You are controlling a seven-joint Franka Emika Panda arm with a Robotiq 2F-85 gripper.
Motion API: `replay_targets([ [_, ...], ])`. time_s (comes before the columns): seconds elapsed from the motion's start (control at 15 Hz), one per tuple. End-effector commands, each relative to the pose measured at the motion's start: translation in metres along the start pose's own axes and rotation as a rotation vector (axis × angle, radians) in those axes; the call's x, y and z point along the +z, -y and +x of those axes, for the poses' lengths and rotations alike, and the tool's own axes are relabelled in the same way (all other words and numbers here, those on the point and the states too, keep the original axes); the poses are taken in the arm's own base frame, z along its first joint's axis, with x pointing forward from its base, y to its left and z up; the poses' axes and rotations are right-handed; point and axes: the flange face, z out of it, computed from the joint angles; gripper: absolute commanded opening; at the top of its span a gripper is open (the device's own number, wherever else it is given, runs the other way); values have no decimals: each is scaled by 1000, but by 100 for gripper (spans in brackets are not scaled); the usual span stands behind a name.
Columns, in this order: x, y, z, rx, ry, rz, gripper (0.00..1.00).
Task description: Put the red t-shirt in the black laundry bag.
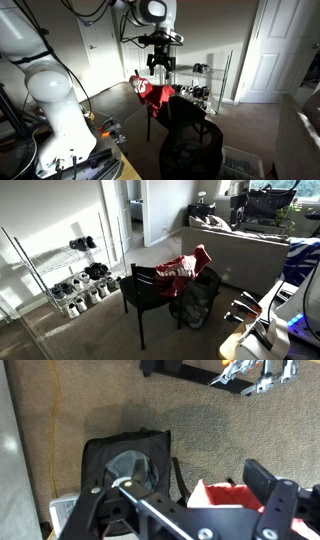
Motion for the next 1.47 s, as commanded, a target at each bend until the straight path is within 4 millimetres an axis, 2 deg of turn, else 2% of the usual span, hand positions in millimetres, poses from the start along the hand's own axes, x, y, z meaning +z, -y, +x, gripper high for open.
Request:
replay_targets([
  [0.0, 0, 0, 0, 0, 0, 0, 100],
  [0.53, 0, 0, 0, 0, 0, 0, 100],
  [1.07, 3, 51, -31, -411, -12, -46, 100],
  [1.4, -10, 88, -48, -632, -46, -106, 100],
])
